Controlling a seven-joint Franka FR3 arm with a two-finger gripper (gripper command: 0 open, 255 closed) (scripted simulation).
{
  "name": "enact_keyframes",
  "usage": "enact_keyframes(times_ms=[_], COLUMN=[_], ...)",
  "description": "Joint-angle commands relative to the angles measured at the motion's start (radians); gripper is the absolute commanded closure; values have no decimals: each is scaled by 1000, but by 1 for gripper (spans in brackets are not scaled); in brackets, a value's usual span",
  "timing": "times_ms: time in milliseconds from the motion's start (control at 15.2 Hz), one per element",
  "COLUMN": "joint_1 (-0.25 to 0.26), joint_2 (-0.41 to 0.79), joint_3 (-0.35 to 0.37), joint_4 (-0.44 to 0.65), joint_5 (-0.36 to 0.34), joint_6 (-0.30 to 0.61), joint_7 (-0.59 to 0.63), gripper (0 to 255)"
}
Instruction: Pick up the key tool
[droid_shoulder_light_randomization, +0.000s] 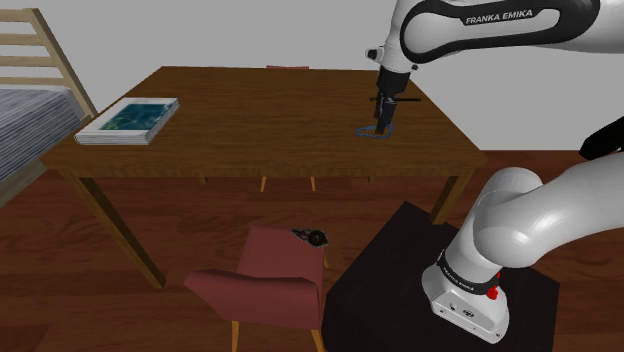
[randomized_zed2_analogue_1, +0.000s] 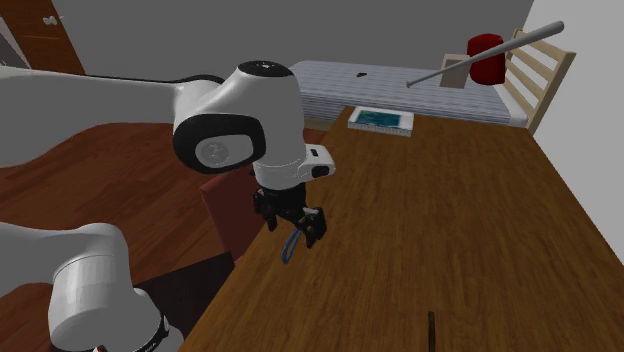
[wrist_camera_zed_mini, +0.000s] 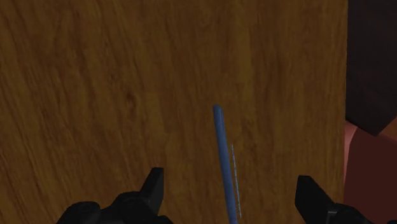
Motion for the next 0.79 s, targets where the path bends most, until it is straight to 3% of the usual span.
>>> enact_keyframes(times_ms=[0, 396, 462, 726], joint_1=[0, -3, -3, -4], joint_2=[3, 13, 12, 11], joint_3=[-8, -17, -17, -17], joint_4=[-24, -79, -79, -82], joint_5=[-5, -12, -12, -12], joint_6=[27, 91, 90, 93], joint_7=[-10, -12, -12, -12], gripper=[0, 0, 255, 255])
